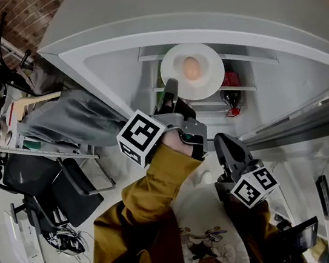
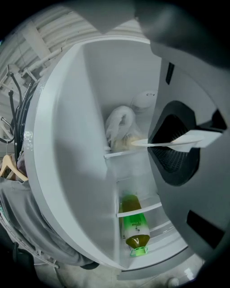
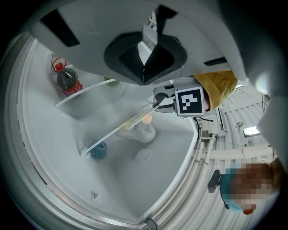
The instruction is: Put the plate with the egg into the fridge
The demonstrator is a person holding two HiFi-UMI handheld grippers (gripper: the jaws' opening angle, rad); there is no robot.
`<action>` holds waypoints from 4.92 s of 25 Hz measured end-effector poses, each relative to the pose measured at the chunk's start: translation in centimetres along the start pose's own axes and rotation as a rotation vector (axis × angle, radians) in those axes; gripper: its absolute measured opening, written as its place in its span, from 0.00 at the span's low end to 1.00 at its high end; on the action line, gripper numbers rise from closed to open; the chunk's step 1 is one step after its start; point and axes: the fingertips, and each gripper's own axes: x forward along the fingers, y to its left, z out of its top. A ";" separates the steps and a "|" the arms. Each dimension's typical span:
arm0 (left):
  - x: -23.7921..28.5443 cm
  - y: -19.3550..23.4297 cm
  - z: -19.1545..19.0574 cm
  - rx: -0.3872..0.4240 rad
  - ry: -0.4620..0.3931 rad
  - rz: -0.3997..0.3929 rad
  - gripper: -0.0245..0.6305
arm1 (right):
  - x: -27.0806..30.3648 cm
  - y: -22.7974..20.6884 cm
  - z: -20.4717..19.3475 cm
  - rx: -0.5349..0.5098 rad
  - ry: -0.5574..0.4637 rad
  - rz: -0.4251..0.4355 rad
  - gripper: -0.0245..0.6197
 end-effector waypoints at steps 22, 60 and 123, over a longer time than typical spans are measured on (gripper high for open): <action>3.8 0.6 2.0 -0.025 -0.061 0.063 0.07 | -0.5 0.0 0.9 -0.003 -0.013 0.033 0.05; 5.6 -0.4 3.5 0.006 -0.087 0.062 0.26 | -0.2 -0.2 0.7 0.024 -0.020 0.045 0.05; 6.9 -0.5 0.0 -0.114 0.032 0.062 0.07 | -0.3 -1.5 1.1 0.053 -0.018 0.023 0.05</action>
